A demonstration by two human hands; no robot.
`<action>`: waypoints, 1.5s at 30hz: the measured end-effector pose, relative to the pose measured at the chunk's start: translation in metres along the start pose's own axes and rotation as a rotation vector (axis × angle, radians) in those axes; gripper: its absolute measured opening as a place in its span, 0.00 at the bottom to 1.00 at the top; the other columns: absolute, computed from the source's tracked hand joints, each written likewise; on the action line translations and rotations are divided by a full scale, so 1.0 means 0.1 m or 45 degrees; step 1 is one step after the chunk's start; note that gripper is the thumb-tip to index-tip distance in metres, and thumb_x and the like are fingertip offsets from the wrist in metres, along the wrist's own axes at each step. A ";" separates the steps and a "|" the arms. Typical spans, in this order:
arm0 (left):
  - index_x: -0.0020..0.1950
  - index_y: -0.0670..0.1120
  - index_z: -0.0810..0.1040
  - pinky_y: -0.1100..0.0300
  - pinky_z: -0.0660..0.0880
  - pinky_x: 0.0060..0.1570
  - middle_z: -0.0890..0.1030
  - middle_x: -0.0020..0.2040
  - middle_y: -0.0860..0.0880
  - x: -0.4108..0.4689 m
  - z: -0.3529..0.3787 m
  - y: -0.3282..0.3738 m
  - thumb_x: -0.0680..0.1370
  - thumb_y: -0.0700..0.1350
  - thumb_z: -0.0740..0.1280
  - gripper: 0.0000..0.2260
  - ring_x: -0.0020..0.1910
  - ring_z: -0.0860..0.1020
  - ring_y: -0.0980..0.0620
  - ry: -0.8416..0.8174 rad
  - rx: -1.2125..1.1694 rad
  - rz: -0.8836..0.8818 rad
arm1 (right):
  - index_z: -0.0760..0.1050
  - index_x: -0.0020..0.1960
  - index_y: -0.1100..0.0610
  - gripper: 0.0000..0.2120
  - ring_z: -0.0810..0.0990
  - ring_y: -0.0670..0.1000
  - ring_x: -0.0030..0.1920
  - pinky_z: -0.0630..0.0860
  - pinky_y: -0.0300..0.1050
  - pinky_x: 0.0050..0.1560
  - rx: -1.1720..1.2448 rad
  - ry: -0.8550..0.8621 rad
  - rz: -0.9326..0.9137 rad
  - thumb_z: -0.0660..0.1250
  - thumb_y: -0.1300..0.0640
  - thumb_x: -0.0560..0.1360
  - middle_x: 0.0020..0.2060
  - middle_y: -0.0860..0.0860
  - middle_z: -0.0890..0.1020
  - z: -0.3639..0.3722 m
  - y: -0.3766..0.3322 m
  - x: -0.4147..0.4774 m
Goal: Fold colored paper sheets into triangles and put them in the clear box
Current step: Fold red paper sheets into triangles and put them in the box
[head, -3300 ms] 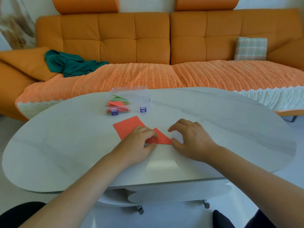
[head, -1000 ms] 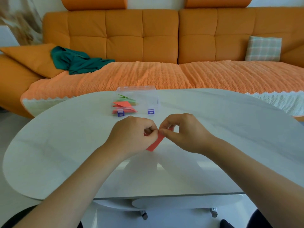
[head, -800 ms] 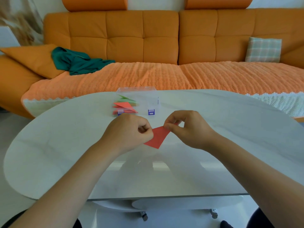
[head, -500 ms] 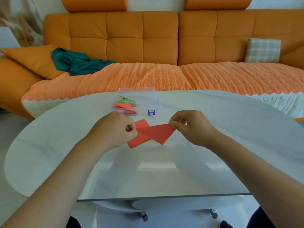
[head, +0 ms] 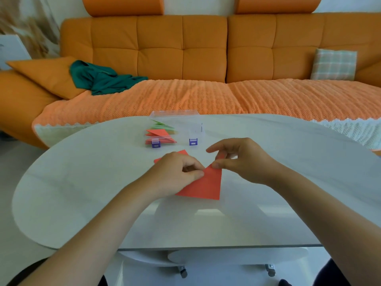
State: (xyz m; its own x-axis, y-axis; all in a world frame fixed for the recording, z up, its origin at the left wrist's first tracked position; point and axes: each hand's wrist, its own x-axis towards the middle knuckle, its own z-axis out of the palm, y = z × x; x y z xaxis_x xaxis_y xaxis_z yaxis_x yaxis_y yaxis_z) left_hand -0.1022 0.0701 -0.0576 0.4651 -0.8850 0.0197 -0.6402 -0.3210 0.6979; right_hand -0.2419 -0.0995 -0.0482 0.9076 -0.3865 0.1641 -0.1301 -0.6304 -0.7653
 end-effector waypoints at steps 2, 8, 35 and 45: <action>0.42 0.55 0.84 0.63 0.76 0.45 0.85 0.39 0.60 0.02 0.02 -0.01 0.77 0.46 0.71 0.06 0.39 0.81 0.64 0.065 -0.139 -0.089 | 0.78 0.63 0.44 0.18 0.81 0.43 0.45 0.74 0.33 0.49 -0.087 0.101 -0.055 0.75 0.53 0.74 0.47 0.41 0.84 0.03 0.05 0.00; 0.44 0.44 0.80 0.68 0.66 0.23 0.79 0.28 0.52 -0.01 0.00 0.09 0.81 0.40 0.64 0.08 0.23 0.75 0.57 0.220 -0.699 -0.406 | 0.74 0.61 0.42 0.29 0.76 0.42 0.58 0.70 0.32 0.56 -0.210 0.122 -0.260 0.61 0.71 0.71 0.61 0.41 0.75 0.05 0.06 -0.07; 0.60 0.48 0.81 0.53 0.80 0.52 0.86 0.52 0.50 0.00 0.08 0.12 0.81 0.39 0.64 0.11 0.49 0.85 0.49 -0.025 -0.790 -0.183 | 0.84 0.39 0.50 0.06 0.80 0.47 0.36 0.77 0.41 0.39 0.147 0.184 0.169 0.75 0.51 0.73 0.34 0.48 0.85 0.13 -0.03 -0.03; 0.58 0.45 0.81 0.52 0.82 0.50 0.87 0.47 0.49 -0.04 0.15 0.17 0.85 0.45 0.60 0.10 0.44 0.86 0.49 0.061 -0.740 -0.189 | 0.80 0.54 0.48 0.09 0.83 0.45 0.38 0.80 0.41 0.45 0.135 0.121 0.140 0.72 0.47 0.75 0.37 0.47 0.85 0.13 -0.08 -0.05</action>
State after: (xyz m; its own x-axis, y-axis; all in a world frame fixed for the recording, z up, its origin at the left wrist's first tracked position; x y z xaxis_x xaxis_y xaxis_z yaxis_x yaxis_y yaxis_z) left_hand -0.1244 0.0630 -0.0563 0.5597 -0.8243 -0.0854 -0.1334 -0.1913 0.9724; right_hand -0.2403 -0.0842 -0.0510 0.8477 -0.5142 0.1301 -0.1790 -0.5082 -0.8424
